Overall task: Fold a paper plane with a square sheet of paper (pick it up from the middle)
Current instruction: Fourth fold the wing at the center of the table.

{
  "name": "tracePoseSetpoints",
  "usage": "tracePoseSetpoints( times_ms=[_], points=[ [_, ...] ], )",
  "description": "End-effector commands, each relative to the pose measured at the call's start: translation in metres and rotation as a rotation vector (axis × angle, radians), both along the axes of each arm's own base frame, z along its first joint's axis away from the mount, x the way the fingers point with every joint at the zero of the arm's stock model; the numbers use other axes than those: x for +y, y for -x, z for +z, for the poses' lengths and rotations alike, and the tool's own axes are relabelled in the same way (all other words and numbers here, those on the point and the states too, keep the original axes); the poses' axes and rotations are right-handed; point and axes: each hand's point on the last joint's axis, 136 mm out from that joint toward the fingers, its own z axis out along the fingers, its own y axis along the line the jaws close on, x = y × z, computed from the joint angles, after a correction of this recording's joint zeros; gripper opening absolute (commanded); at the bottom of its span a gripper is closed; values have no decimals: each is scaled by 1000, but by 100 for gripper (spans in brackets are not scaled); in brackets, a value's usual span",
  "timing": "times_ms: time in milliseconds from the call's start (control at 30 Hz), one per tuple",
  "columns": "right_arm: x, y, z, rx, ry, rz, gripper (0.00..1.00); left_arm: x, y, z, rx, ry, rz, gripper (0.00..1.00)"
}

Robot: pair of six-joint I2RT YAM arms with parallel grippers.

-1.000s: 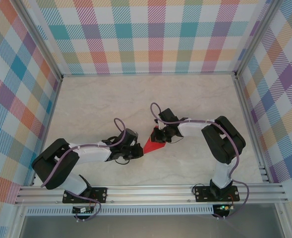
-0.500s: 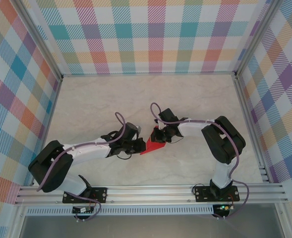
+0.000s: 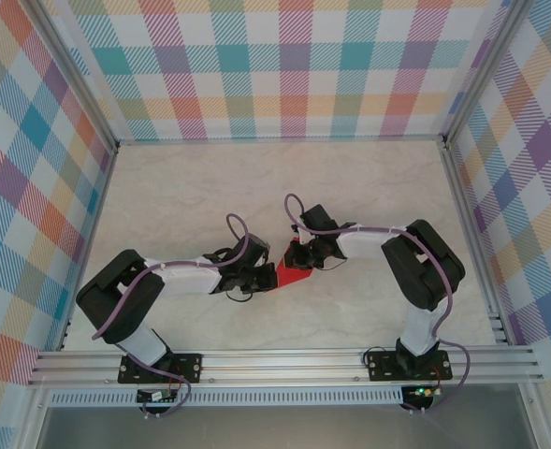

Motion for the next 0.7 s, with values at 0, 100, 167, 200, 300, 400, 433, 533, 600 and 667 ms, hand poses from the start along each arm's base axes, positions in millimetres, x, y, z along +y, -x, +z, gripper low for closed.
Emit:
tracePoseSetpoints(
  times_ms=[0, 100, 167, 200, 300, 400, 433, 533, 600, 667],
  points=[
    [6, 0, 26, -74, -73, 55, 7, 9, 0, -13, 26, -41, 23, 3],
    [3, 2, 22, -69, -57, 67, 7, 7, 1, -13, 33, -34, 17, 2],
    [3, 4, 16, -52, -47, 71, 7, 6, 2, -13, 36, -32, 12, 2],
    [3, 4, 13, -44, -43, 73, 7, 6, 2, -14, 36, -31, 11, 2],
    [3, 3, 6, -33, -29, 73, 7, 7, 3, -14, 38, -32, 13, 2],
    [0, 1, -1, -26, -10, 63, 6, 10, 5, -17, 46, -39, 13, 2],
    [-2, -1, -2, -24, -5, 56, 6, 10, 5, -17, 46, -39, 13, 2],
    [-9, -5, -6, -22, 0, 42, 6, 12, 8, -19, 53, -44, 13, 1],
    [-14, -8, -8, -21, 4, 34, 6, 13, 9, -20, 57, -46, 13, 1],
    [-19, -11, -9, -24, 9, 31, 6, 15, 11, -21, 62, -47, 16, 1]
  ],
)
